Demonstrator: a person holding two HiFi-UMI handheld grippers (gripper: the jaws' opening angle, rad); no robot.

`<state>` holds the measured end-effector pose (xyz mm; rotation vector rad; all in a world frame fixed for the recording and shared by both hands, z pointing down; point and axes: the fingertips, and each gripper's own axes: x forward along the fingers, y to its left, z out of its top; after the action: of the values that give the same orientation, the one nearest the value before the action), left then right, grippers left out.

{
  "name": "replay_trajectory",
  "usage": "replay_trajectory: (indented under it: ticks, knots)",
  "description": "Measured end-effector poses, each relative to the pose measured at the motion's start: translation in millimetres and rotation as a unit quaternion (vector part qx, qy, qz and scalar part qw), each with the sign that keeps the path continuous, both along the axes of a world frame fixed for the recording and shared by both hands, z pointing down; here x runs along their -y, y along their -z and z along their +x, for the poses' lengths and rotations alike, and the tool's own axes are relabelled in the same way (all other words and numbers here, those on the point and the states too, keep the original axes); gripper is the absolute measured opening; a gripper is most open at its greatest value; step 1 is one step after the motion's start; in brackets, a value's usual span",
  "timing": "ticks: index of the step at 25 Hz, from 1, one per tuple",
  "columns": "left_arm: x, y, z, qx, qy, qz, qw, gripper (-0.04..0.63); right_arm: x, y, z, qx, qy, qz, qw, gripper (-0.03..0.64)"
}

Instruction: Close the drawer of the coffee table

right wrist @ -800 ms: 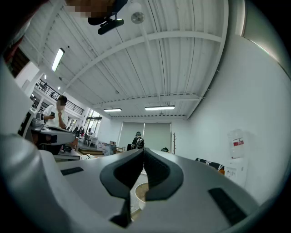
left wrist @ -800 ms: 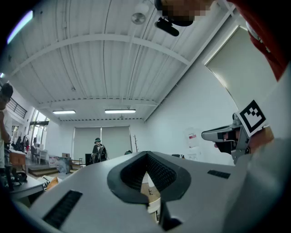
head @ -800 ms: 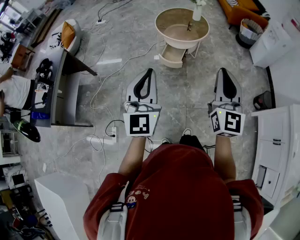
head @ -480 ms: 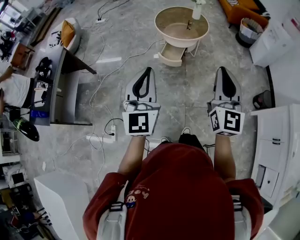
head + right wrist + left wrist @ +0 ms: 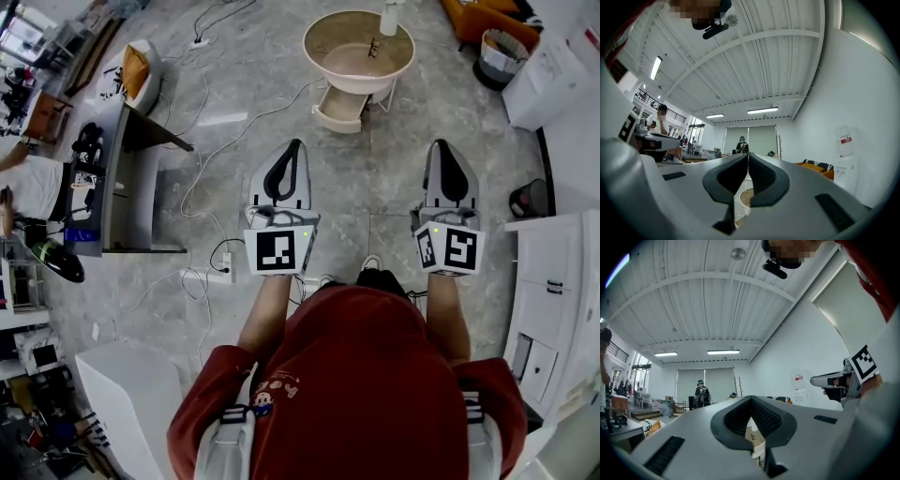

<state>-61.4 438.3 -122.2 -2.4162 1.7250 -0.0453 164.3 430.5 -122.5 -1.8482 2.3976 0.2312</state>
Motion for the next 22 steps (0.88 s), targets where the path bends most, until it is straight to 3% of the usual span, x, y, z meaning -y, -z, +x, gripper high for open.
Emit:
replay_trajectory:
  ticks: [4,10,15,22]
  knots:
    - [17.6,-0.2,29.3,0.001,0.006,0.004,1.0,0.012,18.6,-6.2,33.5,0.02,0.006,-0.003,1.0,0.023]
    - [34.8,3.9,62.2,0.004,0.015,0.012,0.9998,0.012,40.5,-9.8,48.7,-0.027,0.016,0.007,0.999,0.023]
    - [53.3,-7.7,66.8,0.017,0.013,-0.004,0.9998,0.012,64.4,-17.2,48.9,-0.011,0.019,-0.006,1.0,0.023]
    - [111.7,-32.7,58.5,0.002,-0.005,-0.02,0.9998,0.012,113.8,-29.6,36.6,-0.022,0.008,-0.017,1.0,0.023]
